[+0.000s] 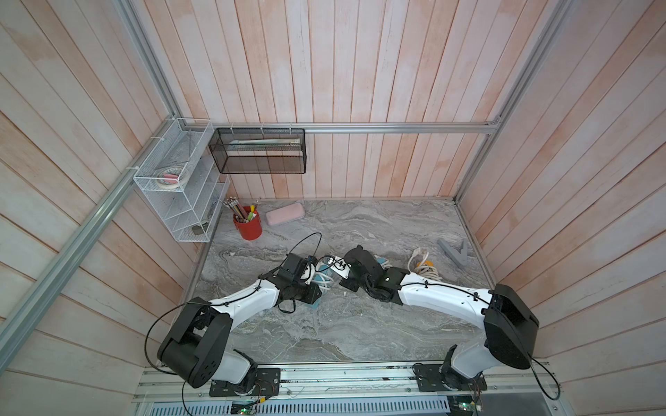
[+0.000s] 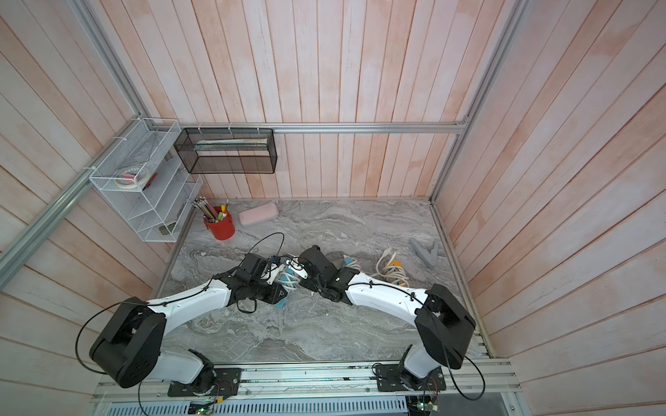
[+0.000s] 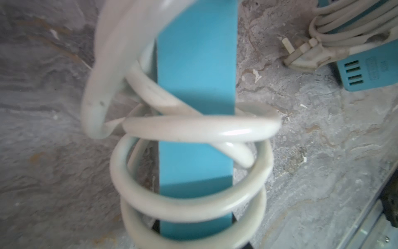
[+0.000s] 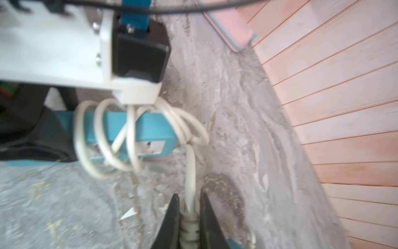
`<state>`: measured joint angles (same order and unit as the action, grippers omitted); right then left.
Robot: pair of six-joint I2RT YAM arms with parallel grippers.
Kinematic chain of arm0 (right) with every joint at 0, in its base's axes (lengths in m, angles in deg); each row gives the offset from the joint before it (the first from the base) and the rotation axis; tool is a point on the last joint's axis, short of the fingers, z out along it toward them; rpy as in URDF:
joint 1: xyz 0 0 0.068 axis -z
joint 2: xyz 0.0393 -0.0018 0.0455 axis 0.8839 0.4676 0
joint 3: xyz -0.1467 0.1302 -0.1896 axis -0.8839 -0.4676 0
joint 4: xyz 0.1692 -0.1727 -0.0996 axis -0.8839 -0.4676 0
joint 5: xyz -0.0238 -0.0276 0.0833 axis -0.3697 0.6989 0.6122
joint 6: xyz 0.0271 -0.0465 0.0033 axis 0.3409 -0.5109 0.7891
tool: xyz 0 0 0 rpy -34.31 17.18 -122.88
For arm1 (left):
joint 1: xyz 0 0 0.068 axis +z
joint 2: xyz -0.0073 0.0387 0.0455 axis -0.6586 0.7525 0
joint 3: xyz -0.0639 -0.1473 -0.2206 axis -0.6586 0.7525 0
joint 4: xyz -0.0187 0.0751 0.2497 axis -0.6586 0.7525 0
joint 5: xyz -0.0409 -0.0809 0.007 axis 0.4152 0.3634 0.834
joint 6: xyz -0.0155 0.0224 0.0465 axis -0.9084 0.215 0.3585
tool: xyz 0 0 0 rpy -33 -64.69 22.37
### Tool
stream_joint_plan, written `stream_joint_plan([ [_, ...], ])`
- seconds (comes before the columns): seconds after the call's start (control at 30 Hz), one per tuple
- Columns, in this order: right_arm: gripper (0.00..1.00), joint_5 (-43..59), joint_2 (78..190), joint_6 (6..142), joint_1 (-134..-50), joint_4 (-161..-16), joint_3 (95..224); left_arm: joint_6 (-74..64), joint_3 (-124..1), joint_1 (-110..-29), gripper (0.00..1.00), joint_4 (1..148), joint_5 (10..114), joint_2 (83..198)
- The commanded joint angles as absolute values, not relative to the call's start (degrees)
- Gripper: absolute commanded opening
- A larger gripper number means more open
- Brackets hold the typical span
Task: Wrap the cord around the power strip
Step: Adjust the power strip at the center of the board.
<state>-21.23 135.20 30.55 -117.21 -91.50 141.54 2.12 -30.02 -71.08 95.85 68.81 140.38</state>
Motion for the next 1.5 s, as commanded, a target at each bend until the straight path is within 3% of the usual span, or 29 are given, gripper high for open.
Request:
stream_joint_plan([
  [0.0,0.00,-27.9,136.7,21.1,-117.3,-71.7,140.7,6.6,-32.4,-71.9,0.00,96.3,81.2,142.4],
  [0.27,0.00,-14.4,144.2,30.1,-115.2,-78.8,149.8,3.9,-33.4,-71.8,0.00,96.8,78.0,144.0],
  [0.57,0.00,1.7,152.1,65.9,-115.5,-83.3,157.0,-4.2,-28.7,-71.8,0.00,89.5,73.0,139.3],
  [0.8,0.00,7.0,155.1,92.3,-114.8,-87.1,162.0,-10.9,-23.8,-71.8,0.00,77.5,75.1,137.1],
  [1.03,0.00,1.4,158.8,112.1,-115.0,-72.8,152.8,-18.3,-17.2,-71.9,0.03,68.0,74.8,130.7],
  [1.17,0.00,-7.8,159.3,113.5,-117.8,-70.9,153.5,-18.8,-16.5,-71.8,0.10,67.5,75.3,129.2],
  [1.33,0.00,-12.6,159.8,115.6,-118.6,-70.5,152.1,-20.5,-15.5,-71.7,0.39,72.0,74.3,126.5],
  [1.47,0.00,-13.8,160.8,114.1,-118.5,-71.2,152.1,-24.5,-10.3,-71.0,0.50,70.4,73.6,121.4],
])
